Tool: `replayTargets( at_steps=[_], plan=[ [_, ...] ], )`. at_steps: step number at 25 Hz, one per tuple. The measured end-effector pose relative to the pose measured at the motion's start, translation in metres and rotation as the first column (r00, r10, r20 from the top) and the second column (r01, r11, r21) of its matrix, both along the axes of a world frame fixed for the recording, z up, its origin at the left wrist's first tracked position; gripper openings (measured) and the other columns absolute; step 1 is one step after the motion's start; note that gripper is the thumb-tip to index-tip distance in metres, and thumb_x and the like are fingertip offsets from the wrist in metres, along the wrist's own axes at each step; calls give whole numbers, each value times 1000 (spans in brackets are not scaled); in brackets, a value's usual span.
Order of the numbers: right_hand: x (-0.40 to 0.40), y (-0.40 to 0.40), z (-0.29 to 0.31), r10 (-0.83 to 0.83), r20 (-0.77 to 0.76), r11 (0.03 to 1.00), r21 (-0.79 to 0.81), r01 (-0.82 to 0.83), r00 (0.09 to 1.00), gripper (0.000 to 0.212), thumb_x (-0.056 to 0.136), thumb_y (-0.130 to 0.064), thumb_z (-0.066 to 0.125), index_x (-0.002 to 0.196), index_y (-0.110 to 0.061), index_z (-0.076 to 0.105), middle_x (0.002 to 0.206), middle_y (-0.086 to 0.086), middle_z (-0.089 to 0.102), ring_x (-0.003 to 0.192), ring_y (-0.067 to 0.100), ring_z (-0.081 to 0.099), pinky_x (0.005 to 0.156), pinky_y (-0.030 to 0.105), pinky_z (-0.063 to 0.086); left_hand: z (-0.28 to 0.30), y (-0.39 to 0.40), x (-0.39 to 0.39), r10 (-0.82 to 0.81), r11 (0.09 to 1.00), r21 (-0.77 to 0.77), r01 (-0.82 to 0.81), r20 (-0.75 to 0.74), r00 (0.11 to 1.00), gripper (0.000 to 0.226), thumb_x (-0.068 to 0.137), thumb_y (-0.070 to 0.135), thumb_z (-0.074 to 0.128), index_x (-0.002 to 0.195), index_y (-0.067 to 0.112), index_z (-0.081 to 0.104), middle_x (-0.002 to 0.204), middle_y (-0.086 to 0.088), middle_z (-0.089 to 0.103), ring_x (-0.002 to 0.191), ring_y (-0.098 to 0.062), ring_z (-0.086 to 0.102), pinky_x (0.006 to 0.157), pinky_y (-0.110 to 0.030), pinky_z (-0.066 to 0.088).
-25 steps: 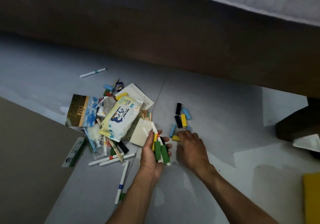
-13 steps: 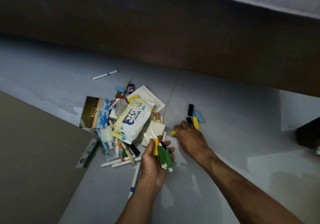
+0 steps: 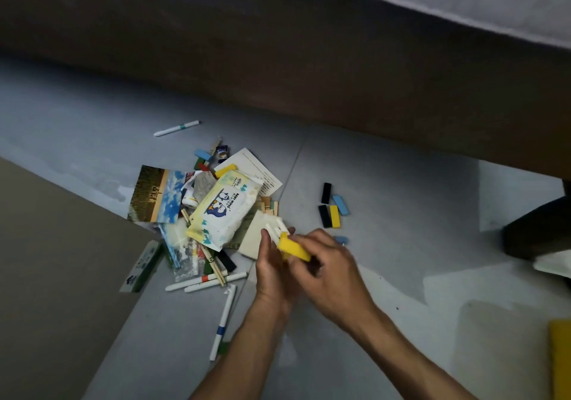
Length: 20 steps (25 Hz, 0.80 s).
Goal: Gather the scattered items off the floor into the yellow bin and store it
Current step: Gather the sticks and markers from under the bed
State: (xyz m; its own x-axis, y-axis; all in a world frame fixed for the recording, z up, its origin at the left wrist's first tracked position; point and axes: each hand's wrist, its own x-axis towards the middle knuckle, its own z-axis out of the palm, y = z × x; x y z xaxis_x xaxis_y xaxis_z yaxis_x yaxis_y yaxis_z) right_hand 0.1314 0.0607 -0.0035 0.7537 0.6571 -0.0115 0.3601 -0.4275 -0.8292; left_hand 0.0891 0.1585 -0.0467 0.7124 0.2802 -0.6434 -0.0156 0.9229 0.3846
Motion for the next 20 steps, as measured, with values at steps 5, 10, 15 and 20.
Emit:
replayTargets(
  at_steps=[5, 10, 15, 20],
  plan=[
    [-4, 2, 3, -14, -23, 1000, 12, 15, 1000, 35, 91, -37, 61, 126, -33, 58, 116, -21, 52, 105, -8, 51, 84, 6, 44, 7, 3, 11, -30, 999, -11, 30, 41, 999, 53, 87, 60, 50, 110, 15, 66, 92, -14, 71, 84, -30, 71, 70, -40, 58],
    [21, -11, -8, -164, -104, 983, 62, 171, 981, 15, 90, -29, 66, 101, -38, 63, 101, -22, 62, 92, -2, 60, 68, 9, 50, 4, 5, 18, -61, 994, 84, 65, -50, 997, 50, 84, 60, 55, 108, 18, 68, 94, -15, 72, 87, -33, 70, 74, -43, 56],
    [65, -3, -46, -342, 53, 905, -252, 344, 938, 44, 90, -33, 65, 130, -23, 52, 129, 1, 56, 109, 20, 57, 83, 29, 49, 2, 5, 15, -41, 995, 88, 51, -111, 993, 40, 80, 49, 61, 105, 18, 65, 89, -13, 70, 69, -29, 67, 58, -32, 53],
    [102, 33, -76, -206, 233, 719, -623, 309, 950, 67, 90, -48, 59, 137, -4, 38, 133, 19, 45, 114, 35, 49, 85, 40, 48, -6, 16, -3, -59, 994, 82, 72, -150, 987, 41, 86, 48, 58, 112, 17, 66, 89, -13, 69, 71, -29, 68, 61, -33, 54]
  ],
)
